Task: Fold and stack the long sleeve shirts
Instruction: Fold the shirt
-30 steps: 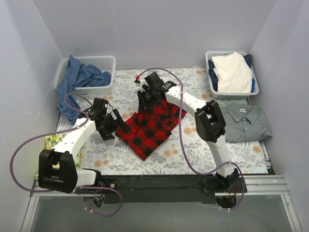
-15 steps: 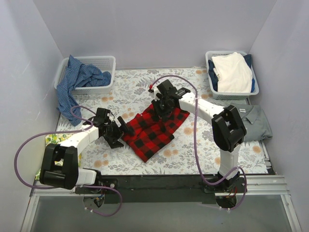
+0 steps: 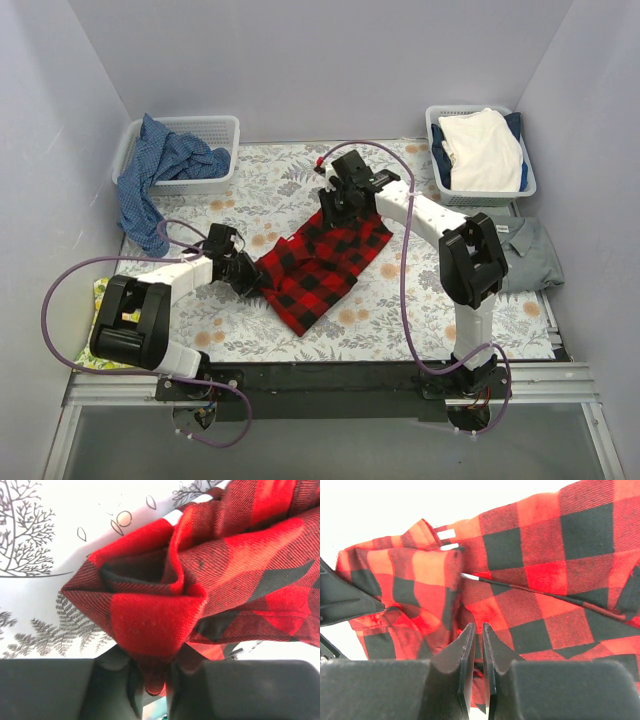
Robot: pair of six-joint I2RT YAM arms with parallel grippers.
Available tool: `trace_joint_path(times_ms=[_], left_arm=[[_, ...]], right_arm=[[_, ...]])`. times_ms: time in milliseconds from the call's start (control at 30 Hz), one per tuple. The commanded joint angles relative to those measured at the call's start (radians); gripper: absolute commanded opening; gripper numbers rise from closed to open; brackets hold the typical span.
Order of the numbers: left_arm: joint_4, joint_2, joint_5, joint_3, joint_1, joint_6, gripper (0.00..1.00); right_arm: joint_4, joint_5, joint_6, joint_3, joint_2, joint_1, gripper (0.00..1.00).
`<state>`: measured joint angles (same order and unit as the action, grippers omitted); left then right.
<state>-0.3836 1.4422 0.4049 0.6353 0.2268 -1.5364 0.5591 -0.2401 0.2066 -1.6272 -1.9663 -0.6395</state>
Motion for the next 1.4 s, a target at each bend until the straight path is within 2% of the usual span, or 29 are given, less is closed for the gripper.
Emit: trace_joint_path(times_ms=[0,167,333,400,533,667,733,800,867,933,1100,1233,1367], left_arm=[[-0.101,0.003,-0.133,0.104,0.005,0.044,0.13],[-0.161,0.030,-0.216,0.188,-0.014,0.111,0.11],[-0.150,0.075,-0.190,0.219,-0.082,0.171,0.10],[-0.153,0.110,-0.178,0.247,-0.105,0.199,0.13],[-0.166,0.275,-0.146,0.387,-0.139,0.280,0.21],[-0.166,0.401,-0.080,0.518,-0.161,0.347,0.34],[-0.170,0.432,-0.032,0.565,-0.172,0.375,0.53],[-0.188,0.448,-0.035,0.624,-0.175,0.415,0.64],[-0.193,0.429,-0.044,0.652,-0.175,0.436,0.69],[-0.195,0.408,-0.044,0.653,-0.179,0.446,0.74],[-0.213,0.321,-0.075,0.575,-0.185,0.470,0.76],[-0.193,0.258,-0.083,0.470,-0.195,0.470,0.78],[-0.114,0.242,0.046,0.388,-0.195,0.443,0.78]], right_arm=[[-0.011,-0.010,0.007,-0.005,-0.006,0.040,0.19],[-0.028,0.007,0.005,0.001,-0.077,0.118,0.19],[-0.028,0.051,-0.004,0.013,-0.120,0.185,0.18],[-0.028,0.068,-0.007,0.042,-0.103,0.192,0.17],[-0.036,0.099,0.002,0.141,-0.074,0.193,0.14],[-0.062,0.117,0.019,0.243,-0.071,0.193,0.11],[-0.068,0.133,0.027,0.273,-0.066,0.193,0.10],[-0.064,0.148,0.045,0.335,-0.034,0.193,0.09],[-0.061,0.150,0.066,0.389,0.024,0.193,0.08],[-0.056,0.137,0.094,0.478,0.073,0.193,0.08],[-0.028,0.095,0.125,0.563,0.221,0.189,0.11],[0.008,0.090,0.137,0.469,0.273,0.181,0.16],[0.025,0.078,0.129,0.339,0.277,0.164,0.20]])
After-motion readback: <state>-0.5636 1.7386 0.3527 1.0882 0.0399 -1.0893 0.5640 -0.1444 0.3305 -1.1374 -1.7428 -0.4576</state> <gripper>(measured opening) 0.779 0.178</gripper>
